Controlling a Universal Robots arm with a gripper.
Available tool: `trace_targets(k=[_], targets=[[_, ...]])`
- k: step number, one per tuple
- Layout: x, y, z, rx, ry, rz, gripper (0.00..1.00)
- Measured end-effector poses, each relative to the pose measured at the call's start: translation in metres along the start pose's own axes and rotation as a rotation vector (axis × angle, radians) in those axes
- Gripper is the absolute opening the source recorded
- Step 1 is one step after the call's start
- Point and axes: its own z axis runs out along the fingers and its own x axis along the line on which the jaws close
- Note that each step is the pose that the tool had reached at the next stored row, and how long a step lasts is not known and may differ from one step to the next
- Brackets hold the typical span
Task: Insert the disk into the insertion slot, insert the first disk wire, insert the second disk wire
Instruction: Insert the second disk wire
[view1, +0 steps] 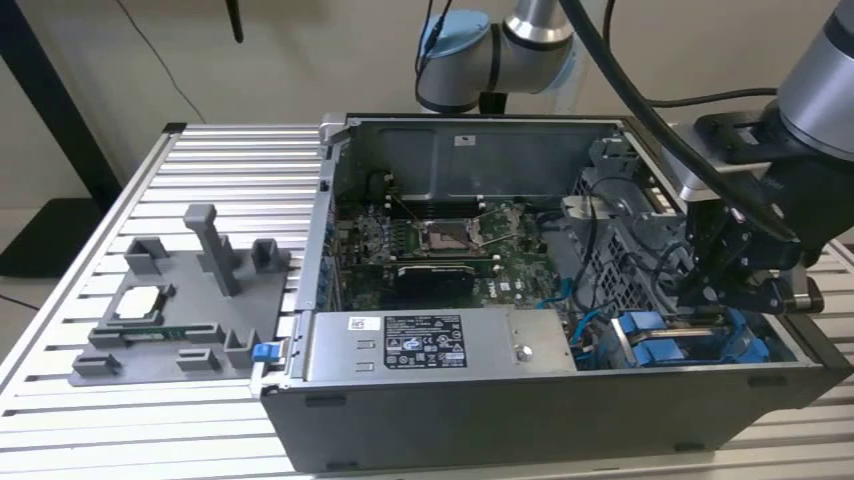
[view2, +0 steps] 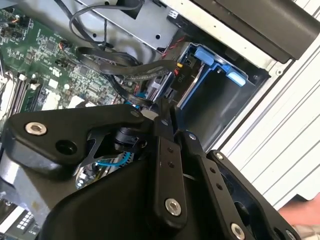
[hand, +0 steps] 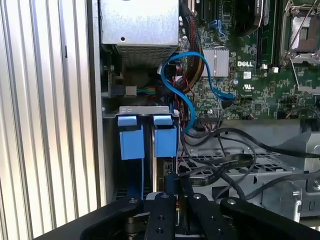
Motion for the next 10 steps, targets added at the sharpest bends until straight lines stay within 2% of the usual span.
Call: trace_targets(k=[1, 2, 3, 5, 10], targets=[[0.0001, 0.0000, 0.0006, 0.0039, -0.0001, -0.001, 0.00], [0.0003, 0.0001, 0.0020, 0.0124, -0.0004, -0.002, 0.00], [0.0004, 0.0002, 0.0027, 0.0157, -0.0005, -0.002, 0.00], [0.0006, 0.0002, 0.0046, 0.0186, -0.0008, -0.003, 0.00], [0.0012, 0.0001, 0.0089, 0.0194, -0.0003, 0.001, 0.00]])
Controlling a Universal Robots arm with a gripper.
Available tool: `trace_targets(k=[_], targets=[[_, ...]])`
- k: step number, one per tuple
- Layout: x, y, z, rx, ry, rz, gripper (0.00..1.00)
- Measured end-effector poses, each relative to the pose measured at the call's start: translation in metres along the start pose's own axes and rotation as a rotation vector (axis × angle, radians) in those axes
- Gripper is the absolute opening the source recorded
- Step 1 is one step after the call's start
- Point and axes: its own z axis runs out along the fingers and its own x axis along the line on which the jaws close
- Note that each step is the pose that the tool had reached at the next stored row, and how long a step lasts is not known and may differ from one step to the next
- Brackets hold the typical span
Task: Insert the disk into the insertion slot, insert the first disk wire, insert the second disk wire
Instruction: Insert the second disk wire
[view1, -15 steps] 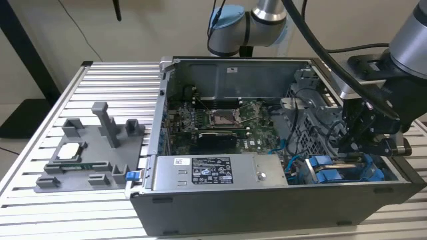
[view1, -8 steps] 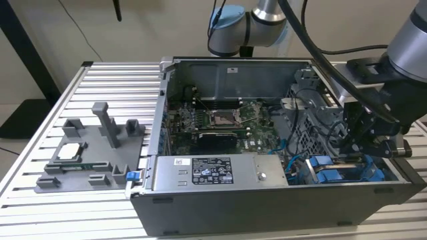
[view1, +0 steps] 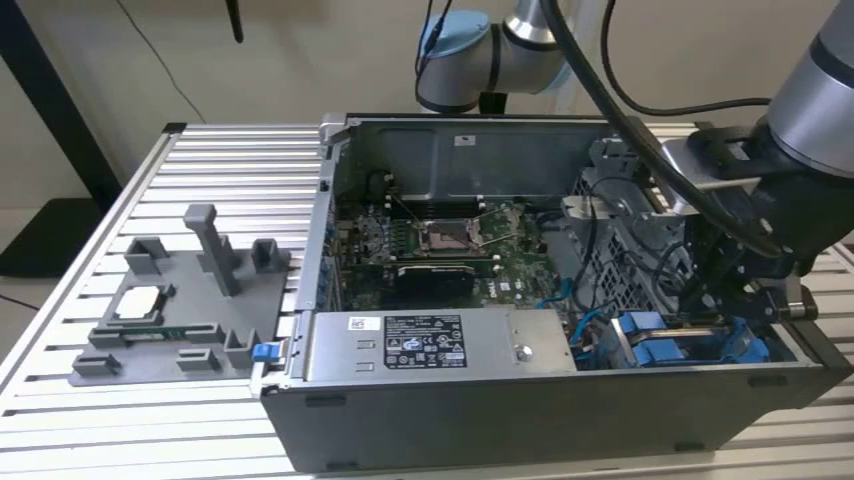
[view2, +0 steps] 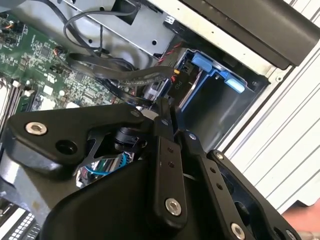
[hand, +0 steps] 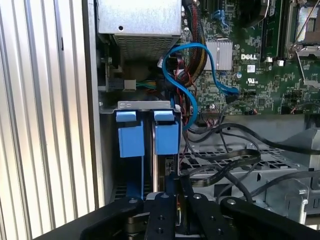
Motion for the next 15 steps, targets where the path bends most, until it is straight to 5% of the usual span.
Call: trace_targets(k=[15], targets=[[0.0007, -0.0040, 0.0069, 0.0002, 0.0001, 0.002, 0.00]])
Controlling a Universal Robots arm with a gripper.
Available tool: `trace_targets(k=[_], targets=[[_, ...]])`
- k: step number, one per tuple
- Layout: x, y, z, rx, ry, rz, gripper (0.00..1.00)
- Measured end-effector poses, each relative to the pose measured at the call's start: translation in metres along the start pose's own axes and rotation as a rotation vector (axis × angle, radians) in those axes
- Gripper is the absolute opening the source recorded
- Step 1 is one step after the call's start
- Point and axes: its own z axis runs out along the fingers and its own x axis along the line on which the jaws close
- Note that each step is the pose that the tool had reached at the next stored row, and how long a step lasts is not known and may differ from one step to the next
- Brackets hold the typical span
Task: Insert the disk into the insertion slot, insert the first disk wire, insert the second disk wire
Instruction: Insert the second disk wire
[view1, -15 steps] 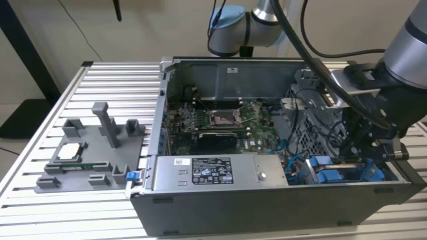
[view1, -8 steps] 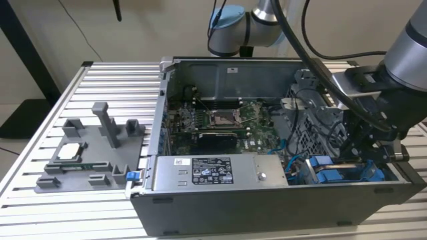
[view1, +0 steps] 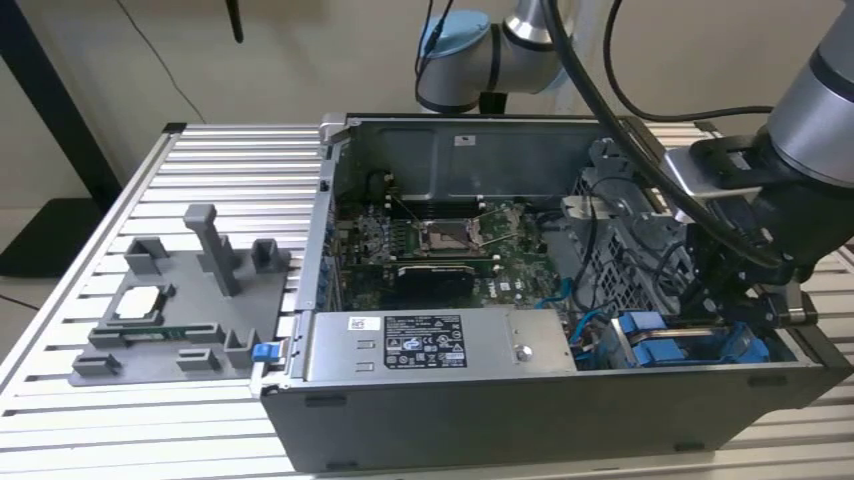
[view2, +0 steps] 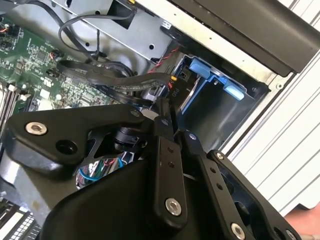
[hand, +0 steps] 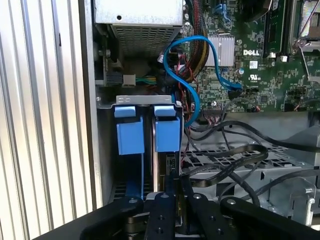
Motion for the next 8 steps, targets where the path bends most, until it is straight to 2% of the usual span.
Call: trace_targets(k=[8], targets=[[0.0006, 0.0001, 0.0048, 0.0002, 0.0009, 0.001, 0.00]])
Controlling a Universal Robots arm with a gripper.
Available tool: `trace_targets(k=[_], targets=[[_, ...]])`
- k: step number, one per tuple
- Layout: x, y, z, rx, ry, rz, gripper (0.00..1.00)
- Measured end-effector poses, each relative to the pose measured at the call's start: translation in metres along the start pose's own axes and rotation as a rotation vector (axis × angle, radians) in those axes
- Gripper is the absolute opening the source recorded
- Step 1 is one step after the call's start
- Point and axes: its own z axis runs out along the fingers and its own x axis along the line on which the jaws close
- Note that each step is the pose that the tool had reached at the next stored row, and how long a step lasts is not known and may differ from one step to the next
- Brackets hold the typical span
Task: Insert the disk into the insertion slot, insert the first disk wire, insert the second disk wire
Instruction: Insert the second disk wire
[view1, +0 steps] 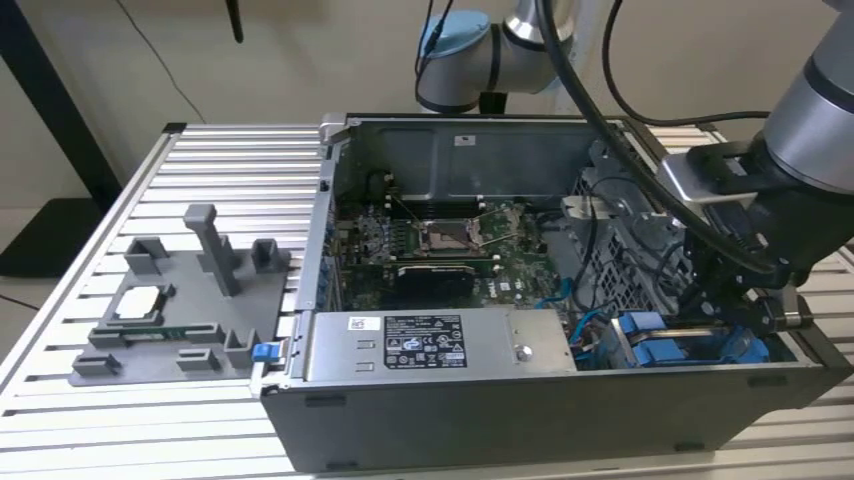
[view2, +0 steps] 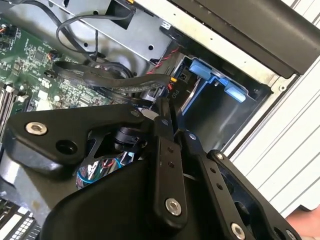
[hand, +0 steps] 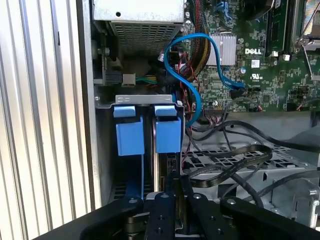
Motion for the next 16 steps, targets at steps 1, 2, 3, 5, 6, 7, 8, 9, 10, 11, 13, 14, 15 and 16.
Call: trace_targets(k=[1, 2, 3, 5, 6, 7, 8, 9, 10, 11, 13, 14, 15, 16], targets=[[0.0001, 0.0000, 0.0002, 0.0000, -0.0004, 0.000, 0.00], [0.0001, 0.0001, 0.0004, 0.0000, -0.0010, 0.000, 0.00], [0.0000, 0.0001, 0.0008, -0.0001, -0.0022, 0.000, 1.00], [0.0001, 0.0001, 0.0009, -0.0001, -0.0034, 0.000, 1.00], [-0.0001, -0.0001, -0.0007, -0.0001, -0.0032, 0.000, 1.00], [-0.0005, -0.0003, -0.0037, -0.0002, -0.0041, 0.000, 1.00], [-0.0009, -0.0006, -0.0071, -0.0003, -0.0048, 0.001, 1.00], [-0.0014, -0.0009, -0.0105, -0.0003, -0.0054, 0.001, 1.00], [-0.0020, -0.0013, -0.0152, -0.0002, -0.0057, 0.001, 1.00], [-0.0025, -0.0017, -0.0191, -0.0003, -0.0059, 0.001, 1.00], [-0.0034, -0.0023, -0.0258, -0.0003, -0.0062, 0.001, 1.00], [-0.0037, -0.0026, -0.0284, -0.0003, -0.0063, 0.001, 1.00], [-0.0041, -0.0028, -0.0310, -0.0003, -0.0063, 0.001, 1.00], [-0.0044, -0.0030, -0.0333, -0.0003, -0.0062, 0.001, 1.00]])
